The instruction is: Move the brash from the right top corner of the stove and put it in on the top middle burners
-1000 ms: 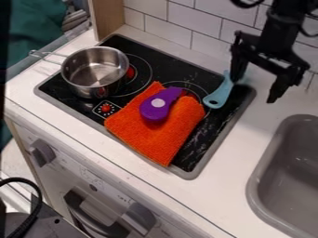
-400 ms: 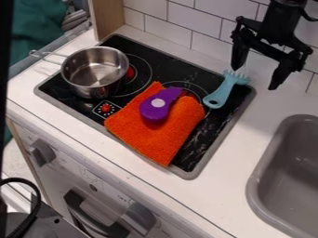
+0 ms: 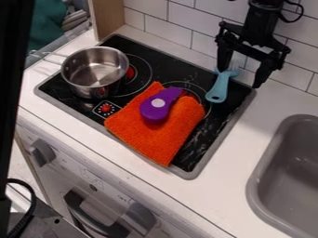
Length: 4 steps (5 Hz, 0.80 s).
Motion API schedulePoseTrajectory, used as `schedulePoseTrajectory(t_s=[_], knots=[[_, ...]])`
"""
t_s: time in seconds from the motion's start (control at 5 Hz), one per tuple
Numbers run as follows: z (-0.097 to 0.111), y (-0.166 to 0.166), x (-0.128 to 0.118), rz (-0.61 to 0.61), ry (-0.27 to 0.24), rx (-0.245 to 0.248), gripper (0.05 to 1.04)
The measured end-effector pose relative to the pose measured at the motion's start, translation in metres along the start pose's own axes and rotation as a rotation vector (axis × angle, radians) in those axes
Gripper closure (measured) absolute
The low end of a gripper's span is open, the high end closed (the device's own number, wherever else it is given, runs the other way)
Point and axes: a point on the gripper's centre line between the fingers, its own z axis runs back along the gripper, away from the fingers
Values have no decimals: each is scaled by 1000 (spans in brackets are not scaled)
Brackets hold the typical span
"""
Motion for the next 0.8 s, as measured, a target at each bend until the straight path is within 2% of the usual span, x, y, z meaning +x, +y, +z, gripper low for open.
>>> schedulePoseTrajectory(t_s=[0.6,0.8], knots=[[2,9,-8,22,-10,2,82],[11,3,-13,-7,-40,22,83]])
